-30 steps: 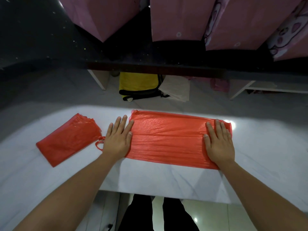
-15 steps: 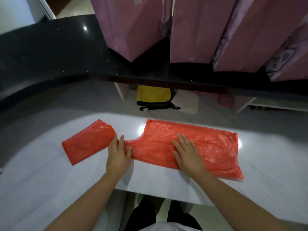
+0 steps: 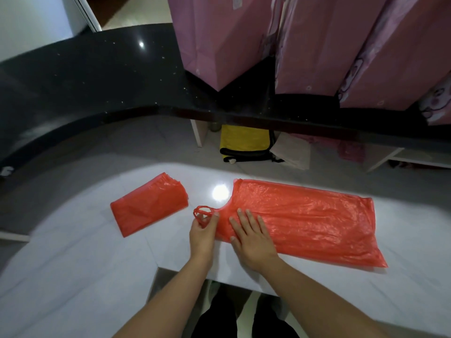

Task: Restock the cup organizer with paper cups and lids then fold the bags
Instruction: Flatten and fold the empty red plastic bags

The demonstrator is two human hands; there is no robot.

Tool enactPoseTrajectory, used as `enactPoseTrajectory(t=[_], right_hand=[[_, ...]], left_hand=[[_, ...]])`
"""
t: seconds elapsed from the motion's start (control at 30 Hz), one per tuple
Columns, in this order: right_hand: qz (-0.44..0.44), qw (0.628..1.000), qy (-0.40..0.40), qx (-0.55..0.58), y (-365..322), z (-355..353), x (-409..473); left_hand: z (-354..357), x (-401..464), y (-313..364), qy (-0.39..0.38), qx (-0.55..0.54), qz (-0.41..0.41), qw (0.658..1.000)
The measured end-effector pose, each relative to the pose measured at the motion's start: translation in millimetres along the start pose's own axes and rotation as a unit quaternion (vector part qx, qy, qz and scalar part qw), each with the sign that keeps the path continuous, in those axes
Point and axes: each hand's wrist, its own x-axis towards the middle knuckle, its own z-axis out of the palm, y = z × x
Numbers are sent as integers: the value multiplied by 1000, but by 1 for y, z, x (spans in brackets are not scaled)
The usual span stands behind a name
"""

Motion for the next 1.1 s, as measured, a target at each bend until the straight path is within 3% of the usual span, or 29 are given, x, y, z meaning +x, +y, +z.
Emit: enactPoseTrajectory(t=[0.23, 0.4, 0.47, 0.6, 0.77, 0.8, 0.83, 0.9, 0.97, 1.03, 1.1], right_hand=[[-4, 999, 15, 40, 7, -14, -9], [97, 993, 65, 23, 51, -12, -48], [137, 987, 77, 25, 72, -10, -66], [91, 990, 100, 45, 84, -12, -82], [-47, 997, 60, -12, 72, -5, -73], [-50, 997, 52, -26, 69, -2, -71], [-45, 997, 46, -36, 68, 2, -70], [-32, 998, 35, -43, 67, 6, -68], [-26, 998, 32, -42, 67, 8, -66], [-20, 999, 25, -37, 65, 9, -64], [-17, 999, 12, -25, 62, 9, -62]], left_hand=[[12, -17, -2, -49, 205, 156, 965], [17, -28, -12, -166, 365, 326, 856], [27, -27, -18, -196, 366, 329, 848], [35, -13, -52, -162, 562, 365, 725], [48, -18, -53, -173, 630, 311, 691], [47, -18, -50, -183, 615, 301, 706], [46, -18, -47, -196, 575, 283, 743], [46, -22, -40, -195, 430, 245, 847], [51, -31, -26, -121, 288, 199, 929], [56, -37, -13, -18, 183, 100, 978], [62, -32, -5, 18, 57, -12, 998]])
